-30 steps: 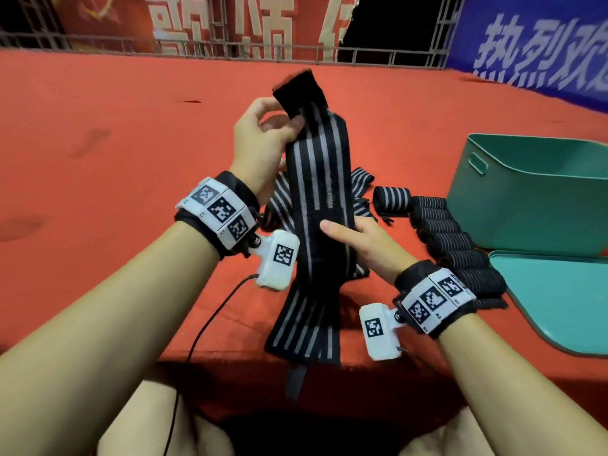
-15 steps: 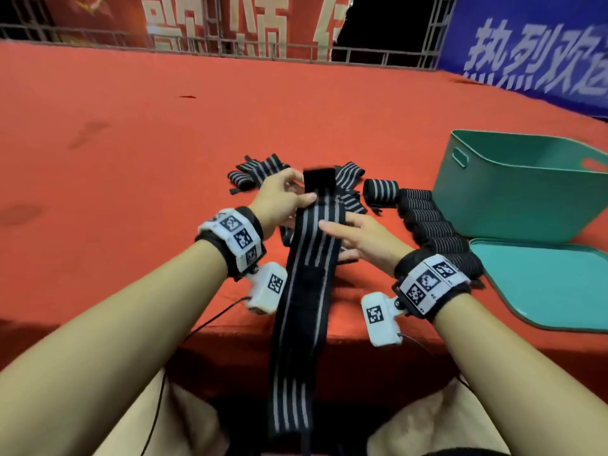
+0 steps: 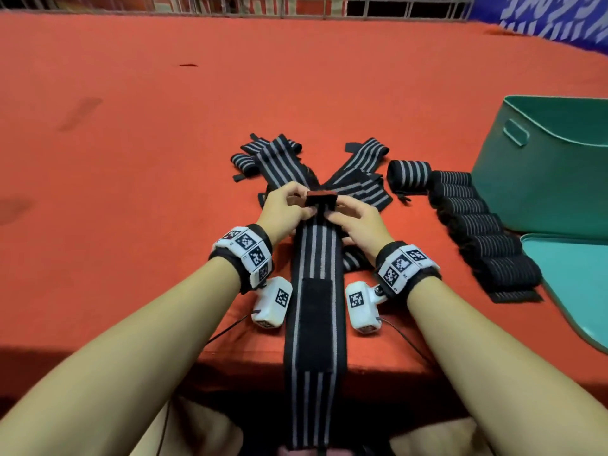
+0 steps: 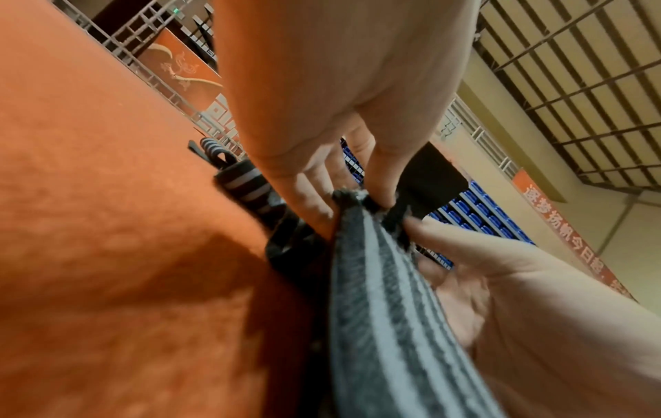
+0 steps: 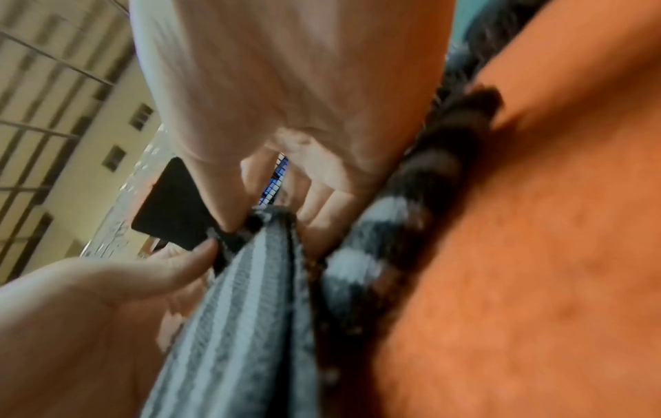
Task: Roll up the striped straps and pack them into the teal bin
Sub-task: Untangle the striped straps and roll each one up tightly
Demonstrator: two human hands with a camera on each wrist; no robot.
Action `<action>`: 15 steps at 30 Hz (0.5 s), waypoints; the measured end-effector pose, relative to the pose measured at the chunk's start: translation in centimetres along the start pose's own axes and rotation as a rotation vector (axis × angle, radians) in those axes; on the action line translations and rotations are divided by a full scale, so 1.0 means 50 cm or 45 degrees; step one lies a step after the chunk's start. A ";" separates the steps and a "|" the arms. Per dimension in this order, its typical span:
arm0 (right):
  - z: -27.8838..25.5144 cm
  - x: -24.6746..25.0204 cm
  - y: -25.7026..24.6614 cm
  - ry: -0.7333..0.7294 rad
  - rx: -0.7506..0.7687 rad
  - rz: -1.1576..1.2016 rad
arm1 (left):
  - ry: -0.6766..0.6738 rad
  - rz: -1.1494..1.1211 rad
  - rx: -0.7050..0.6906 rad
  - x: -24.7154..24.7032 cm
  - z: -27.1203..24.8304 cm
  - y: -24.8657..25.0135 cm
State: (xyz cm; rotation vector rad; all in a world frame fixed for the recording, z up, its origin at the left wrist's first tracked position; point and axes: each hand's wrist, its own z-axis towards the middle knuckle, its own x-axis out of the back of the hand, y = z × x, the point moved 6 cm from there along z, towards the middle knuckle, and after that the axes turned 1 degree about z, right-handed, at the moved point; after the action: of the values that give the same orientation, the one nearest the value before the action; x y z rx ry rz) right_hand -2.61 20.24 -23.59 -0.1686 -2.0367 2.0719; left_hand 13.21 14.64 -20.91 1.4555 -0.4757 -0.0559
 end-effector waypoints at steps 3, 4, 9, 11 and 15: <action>0.007 0.007 0.025 0.027 -0.011 0.031 | -0.059 -0.022 0.067 -0.004 0.009 -0.036; 0.011 0.011 0.029 0.035 -0.020 0.037 | -0.105 -0.072 0.112 -0.009 0.010 -0.042; 0.023 0.011 0.050 0.062 -0.103 0.088 | -0.304 -0.505 0.430 -0.022 0.007 -0.076; 0.025 0.010 0.051 0.057 -0.105 0.079 | -0.329 -0.507 0.426 -0.020 0.011 -0.081; 0.024 0.011 0.053 0.054 -0.101 0.083 | -0.365 -0.392 0.404 -0.027 0.008 -0.084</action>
State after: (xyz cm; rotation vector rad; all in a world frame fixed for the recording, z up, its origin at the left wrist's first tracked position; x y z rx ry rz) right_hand -3.68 19.21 -26.16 -0.2936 -2.1160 2.0081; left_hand 12.88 14.14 -25.31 1.8350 -0.5043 -0.4569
